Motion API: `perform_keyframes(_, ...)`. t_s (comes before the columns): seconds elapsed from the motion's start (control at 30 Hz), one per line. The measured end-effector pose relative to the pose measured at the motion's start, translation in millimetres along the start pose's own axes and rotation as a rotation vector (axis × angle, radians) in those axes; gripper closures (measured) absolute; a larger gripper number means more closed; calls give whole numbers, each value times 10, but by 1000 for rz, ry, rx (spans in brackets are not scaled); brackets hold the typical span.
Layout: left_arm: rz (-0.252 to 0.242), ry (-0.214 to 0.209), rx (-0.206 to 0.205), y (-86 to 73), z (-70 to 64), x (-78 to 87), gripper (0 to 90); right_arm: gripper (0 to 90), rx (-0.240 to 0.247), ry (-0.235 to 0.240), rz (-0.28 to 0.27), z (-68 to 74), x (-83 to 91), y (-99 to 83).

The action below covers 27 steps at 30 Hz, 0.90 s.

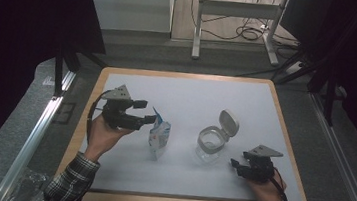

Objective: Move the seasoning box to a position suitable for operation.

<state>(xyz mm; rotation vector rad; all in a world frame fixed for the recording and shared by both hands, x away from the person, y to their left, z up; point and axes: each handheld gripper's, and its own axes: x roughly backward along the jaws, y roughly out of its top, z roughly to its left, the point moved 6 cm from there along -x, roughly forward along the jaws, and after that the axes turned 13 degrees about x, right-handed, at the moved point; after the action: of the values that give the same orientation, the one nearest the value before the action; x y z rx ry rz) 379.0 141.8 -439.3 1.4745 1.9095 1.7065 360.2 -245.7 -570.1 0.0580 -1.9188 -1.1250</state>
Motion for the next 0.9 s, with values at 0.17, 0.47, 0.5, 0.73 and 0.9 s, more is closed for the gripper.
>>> perform_keyframes(0.17,17,-31,-17,48,-17,-57,255,409,-1,0,-1,1,-1,0)
perform_keyframes(0.47,38,-76,-59,103,-94,-131,239,409,-1,1,-1,1,-1,0)
perform_keyframes(0.5,44,-81,-68,106,-110,-147,241,409,0,1,-1,1,-1,0)
perform_keyframes(0.73,70,-94,-96,103,-130,-196,306,409,-1,0,-1,1,-1,0)
perform_keyframes(0.9,85,-106,-102,68,-132,-202,372,409,0,1,-1,1,-1,0)
